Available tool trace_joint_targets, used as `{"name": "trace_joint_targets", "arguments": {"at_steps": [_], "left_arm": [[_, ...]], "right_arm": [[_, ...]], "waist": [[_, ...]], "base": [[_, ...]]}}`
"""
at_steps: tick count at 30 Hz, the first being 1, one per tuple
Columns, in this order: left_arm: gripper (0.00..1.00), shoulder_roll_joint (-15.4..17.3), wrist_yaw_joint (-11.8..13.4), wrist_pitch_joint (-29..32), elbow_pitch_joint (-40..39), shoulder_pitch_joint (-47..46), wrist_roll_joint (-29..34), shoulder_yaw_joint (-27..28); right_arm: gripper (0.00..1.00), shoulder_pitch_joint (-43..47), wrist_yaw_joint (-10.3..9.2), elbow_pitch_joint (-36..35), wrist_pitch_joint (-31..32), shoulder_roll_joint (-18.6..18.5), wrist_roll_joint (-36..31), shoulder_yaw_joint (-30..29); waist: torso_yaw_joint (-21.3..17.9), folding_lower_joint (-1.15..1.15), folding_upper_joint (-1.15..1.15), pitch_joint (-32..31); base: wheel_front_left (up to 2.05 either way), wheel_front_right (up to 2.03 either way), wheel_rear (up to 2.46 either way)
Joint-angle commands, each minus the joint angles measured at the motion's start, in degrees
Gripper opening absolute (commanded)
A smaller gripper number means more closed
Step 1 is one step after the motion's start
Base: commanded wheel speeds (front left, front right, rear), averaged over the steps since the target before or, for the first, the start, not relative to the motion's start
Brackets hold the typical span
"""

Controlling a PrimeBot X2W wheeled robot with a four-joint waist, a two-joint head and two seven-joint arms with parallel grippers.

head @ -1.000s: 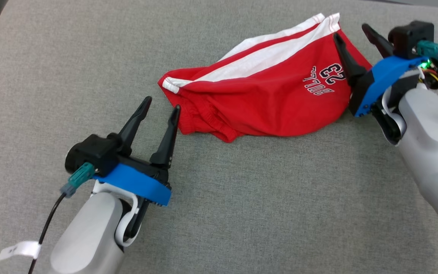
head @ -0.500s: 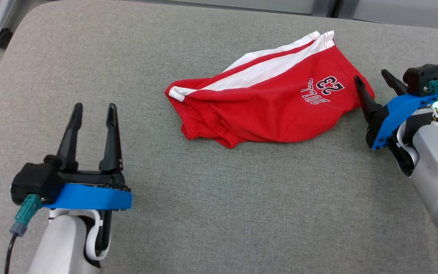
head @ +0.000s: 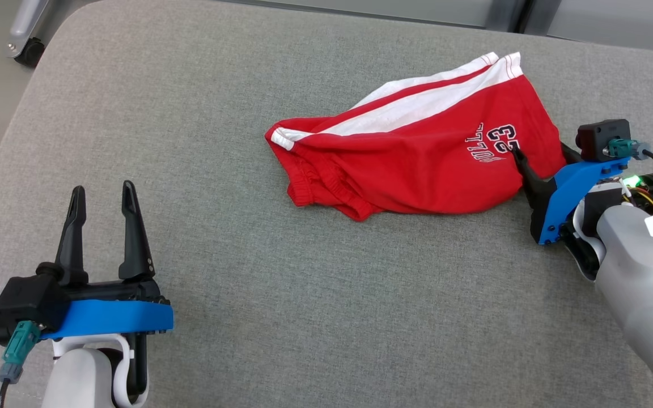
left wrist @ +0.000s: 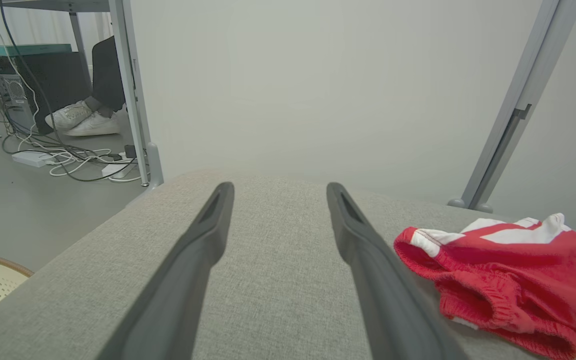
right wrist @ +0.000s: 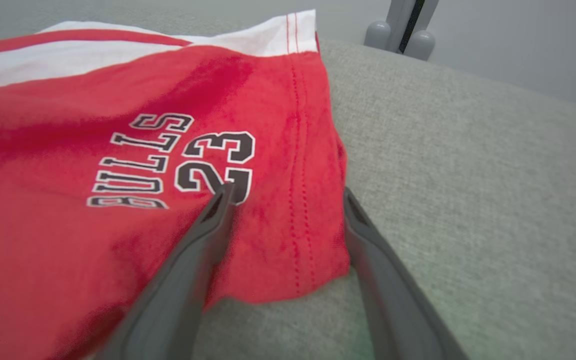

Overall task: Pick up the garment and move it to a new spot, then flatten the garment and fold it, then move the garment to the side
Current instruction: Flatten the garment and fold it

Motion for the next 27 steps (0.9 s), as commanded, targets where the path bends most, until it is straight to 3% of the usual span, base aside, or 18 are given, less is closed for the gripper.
{"name": "trace_joint_targets", "arguments": {"at_steps": [1,4,5,7,18,27], "left_arm": [[1.0,-0.26,-0.41,-0.24,0.1,0.37,0.41,0.34],[1.0,-0.63,-0.55,-0.24,0.36,0.32,0.88,0.68],[1.0,-0.77,-0.55,-0.24,0.48,0.29,0.92,0.77],[1.0,-0.94,-0.7,-0.24,0.66,0.16,1.12,0.97],[1.0,-1.33,-0.89,-0.24,0.47,1.5,2.5,1.54],[1.0,-1.21,-0.92,-0.24,-0.23,3.83,3.43,1.95]], "right_arm": [[1.0,0.73,0.0,0.71,0.68,-0.03,0.04,0.15],[1.0,1.3,0.0,1.19,1.93,0.3,0.02,0.31],[0.54,1.5,0.0,1.24,2.01,0.5,0.3,0.3],[0.0,1.62,0.01,0.96,1.15,0.96,0.49,0.48],[0.0,4.75,0.0,-2.85,-3.64,1.96,4.23,-1.96],[0.0,16.28,0.0,-15.48,-4.07,-0.41,4.82,-9.65]], "waist": [[0.09,0.01,0.0,-0.03],[0.15,0.01,0.0,-0.16],[0.14,0.01,0.0,-0.24],[-0.06,0.01,0.0,-0.39],[-3.41,0.01,0.0,-3.8],[-7.95,0.01,0.0,-6.9]], "base": [[0.0,0.0,0.0],[0.0,0.0,0.0],[0.0,0.0,0.0],[0.0,0.0,0.0],[0.0,0.0,0.0],[0.0,0.0,0.0]]}}
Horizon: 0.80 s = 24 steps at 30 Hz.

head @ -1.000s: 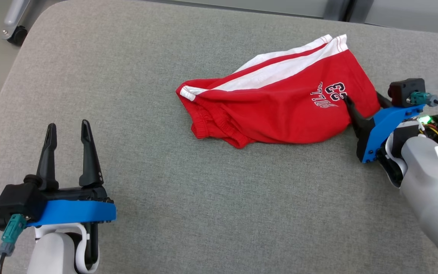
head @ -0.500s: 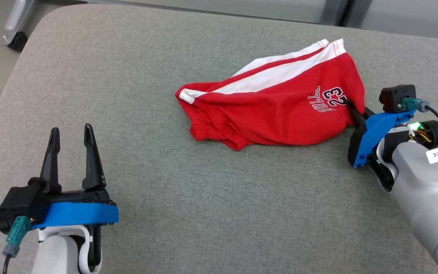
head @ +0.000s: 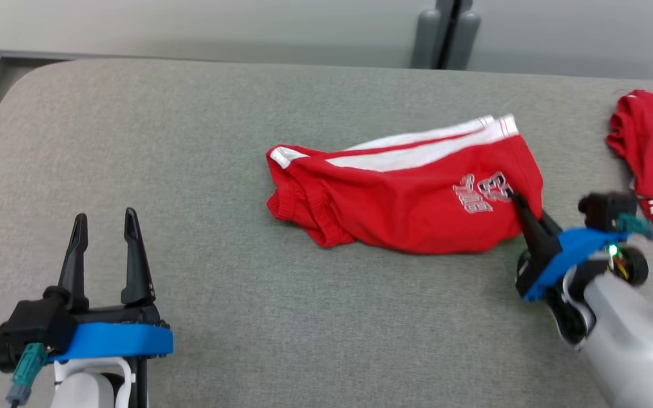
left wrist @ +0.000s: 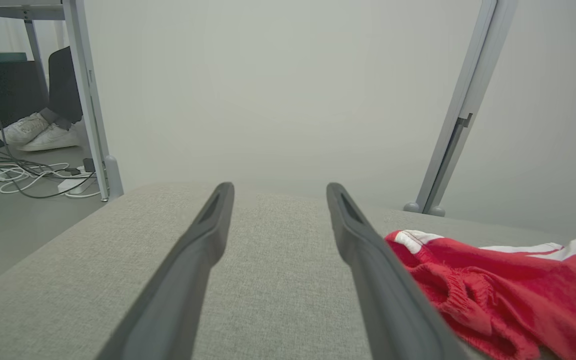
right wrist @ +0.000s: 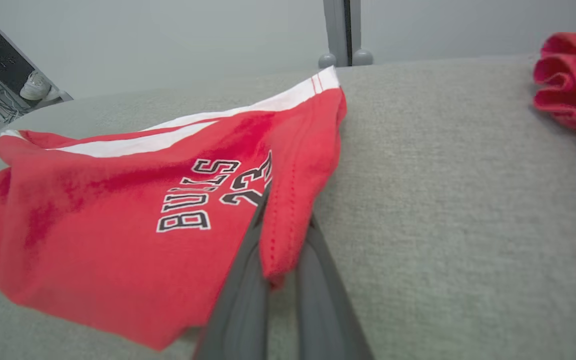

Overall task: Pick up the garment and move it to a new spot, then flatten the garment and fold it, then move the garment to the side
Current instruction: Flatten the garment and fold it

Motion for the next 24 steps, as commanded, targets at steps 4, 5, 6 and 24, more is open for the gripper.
{"name": "trace_joint_targets", "arguments": {"at_steps": [4,5,6,24], "left_arm": [[1.0,0.12,-0.16,-0.24,-0.55,1.57,0.55,0.34],[1.0,0.11,-0.16,-0.24,-0.55,1.83,0.62,0.32],[1.0,0.13,-0.16,-0.24,-0.59,2.1,0.68,0.41],[1.0,0.23,-0.16,-0.25,-0.64,3.54,0.6,-0.14]], "right_arm": [[0.0,7.23,0.0,-4.26,-0.24,-1.04,-1.87,-5.28],[0.0,8.86,0.0,-5.19,-0.24,-1.24,-2.28,-6.82],[0.0,10.38,0.0,-6.0,-0.24,-1.46,-2.68,-8.45],[0.0,14.24,0.0,-10.17,-0.26,-0.17,-10.35,-18.84]], "waist": [[-2.32,0.0,0.0,-2.11],[-2.57,0.0,0.0,-2.36],[-2.84,0.0,0.0,-2.65],[-2.9,0.0,0.0,-3.87]], "base": [[0.0,0.0,0.0],[0.0,0.0,0.0],[0.0,0.0,0.0],[0.0,0.0,0.0]]}}
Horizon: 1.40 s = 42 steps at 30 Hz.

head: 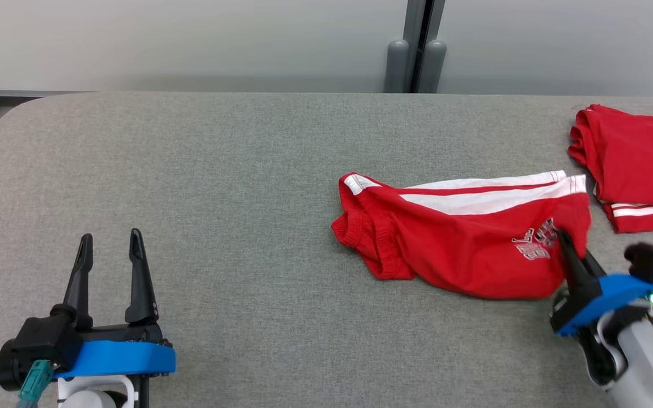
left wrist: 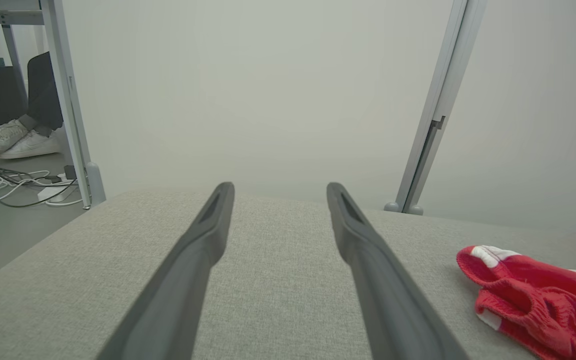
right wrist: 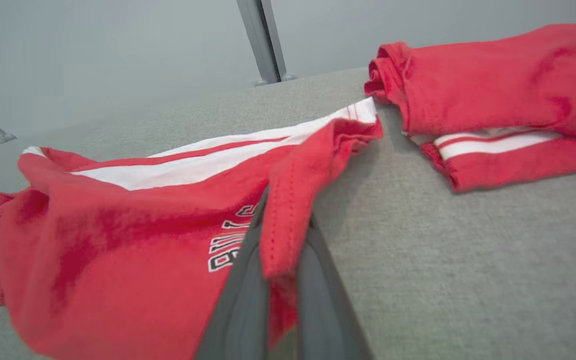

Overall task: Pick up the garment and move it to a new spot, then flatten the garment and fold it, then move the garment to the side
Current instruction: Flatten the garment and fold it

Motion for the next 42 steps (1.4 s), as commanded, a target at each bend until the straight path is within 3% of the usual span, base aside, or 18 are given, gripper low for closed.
{"name": "trace_joint_targets", "arguments": {"at_steps": [1,9,16,30,31,32,37,42], "left_arm": [[1.0,0.2,-0.15,-0.25,0.07,0.24,-0.09,0.04],[1.0,0.28,-0.15,-0.25,0.2,-0.26,-0.14,-0.51],[1.0,0.06,-0.16,-0.25,0.47,-0.76,-0.6,-1.47],[1.0,-0.26,-0.16,-0.25,0.97,0.25,-1.12,-1.47],[1.0,-0.27,-0.16,-0.25,1.04,0.14,-1.13,-1.5],[1.0,-0.29,-0.16,-0.25,1.15,-0.09,-1.16,-1.62],[1.0,-0.27,-0.16,-0.25,1.4,-0.36,-1.08,-1.88],[1.0,-0.3,-0.16,-0.25,1.55,0.4,-0.8,-1.81]], "right_arm": [[0.0,-1.53,0.0,-0.67,-0.25,0.39,-0.44,0.23],[0.0,-8.46,0.0,-4.46,1.05,3.8,-3.2,3.3],[0.0,-11.79,0.0,-5.36,2.78,7.13,-5.55,9.97],[0.0,-5.45,0.0,-5.15,2.49,7.55,-3.96,24.82],[0.31,-5.57,0.0,-5.17,1.89,7.64,-4.4,25.47],[1.0,-5.77,0.01,-5.09,1.45,7.58,-5.08,26.2],[1.0,-5.02,0.0,-5.27,0.12,8.49,-5.18,27.04],[1.0,-3.12,0.0,-8.31,-0.21,7.76,-4.62,24.11]], "waist": [[0.08,0.0,0.0,-0.02],[1.1,0.0,0.0,-0.36],[3.42,0.0,0.0,-0.21],[5.38,0.0,0.0,-0.1],[5.22,0.0,0.0,-0.07],[5.14,0.0,0.0,-0.06],[4.43,0.0,0.0,-0.42],[3.25,0.0,0.0,-1.64]], "base": [[0.0,0.0,0.0],[0.0,0.0,0.0],[0.0,0.0,0.0],[0.0,0.0,0.0],[0.0,0.0,0.0],[0.0,0.0,0.0],[0.0,0.0,0.0],[0.0,0.0,0.0]]}}
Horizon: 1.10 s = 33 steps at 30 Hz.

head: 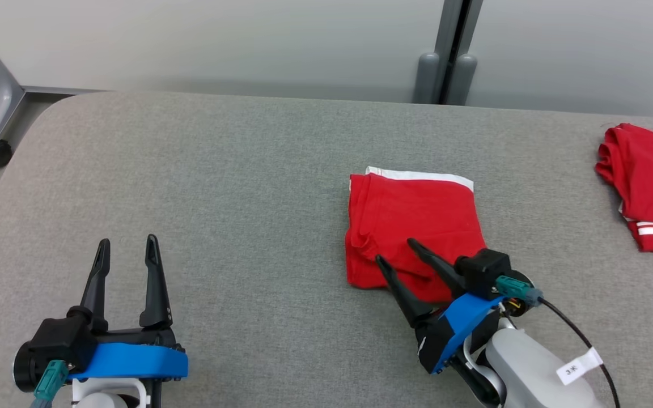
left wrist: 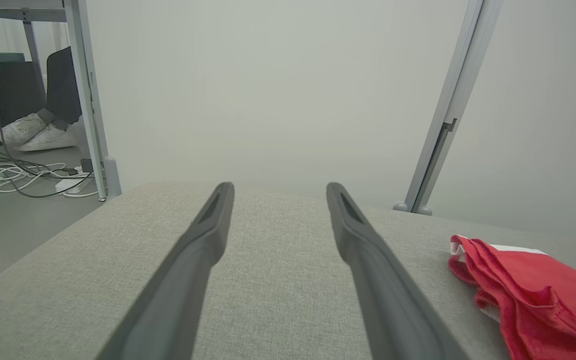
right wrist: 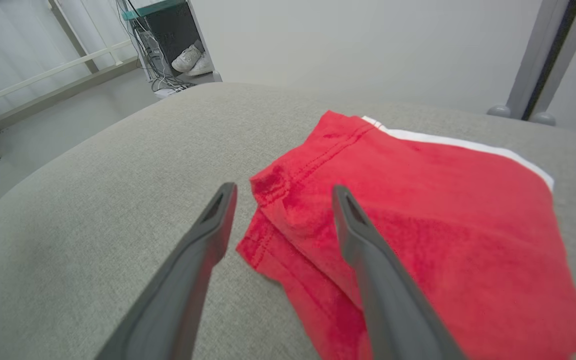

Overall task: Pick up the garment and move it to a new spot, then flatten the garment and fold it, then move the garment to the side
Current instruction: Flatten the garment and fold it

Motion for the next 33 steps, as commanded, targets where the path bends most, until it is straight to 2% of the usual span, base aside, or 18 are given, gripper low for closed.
{"name": "trace_joint_targets", "arguments": {"at_steps": [1,11,17,25,33], "left_arm": [[1.0,-0.07,-0.16,-0.25,0.05,0.49,0.21,0.18],[1.0,0.55,-0.15,-0.25,0.35,1.34,0.75,0.31],[1.0,1.22,-0.15,-0.25,0.72,1.57,0.91,0.55],[1.0,1.81,-0.15,-0.25,1.25,2.66,1.35,0.93],[1.0,2.11,0.11,-0.25,1.25,4.43,3.08,1.25]], "right_arm": [[1.0,1.32,0.0,-1.53,-0.25,-0.55,-0.47,-1.22],[1.0,9.6,0.0,-13.32,-0.27,-1.45,-8.93,-15.34],[1.0,14.67,0.0,-18.35,-0.27,0.44,-12.65,-23.79],[1.0,20.33,0.0,-22.45,-0.25,2.69,-16.92,-31.56],[1.0,25.21,0.0,-25.16,-0.05,5.25,-22.35,-36.96]], "waist": [[-0.75,0.0,0.0,-0.58],[-5.43,0.0,0.0,-2.93],[-7.84,0.0,0.0,-4.11],[-9.24,0.0,0.0,-5.31],[-8.86,0.0,0.0,-6.2]], "base": [[0.0,0.0,0.0],[0.0,0.0,0.0],[0.0,0.0,0.0],[0.0,0.0,0.0],[0.0,0.0,0.0]]}}
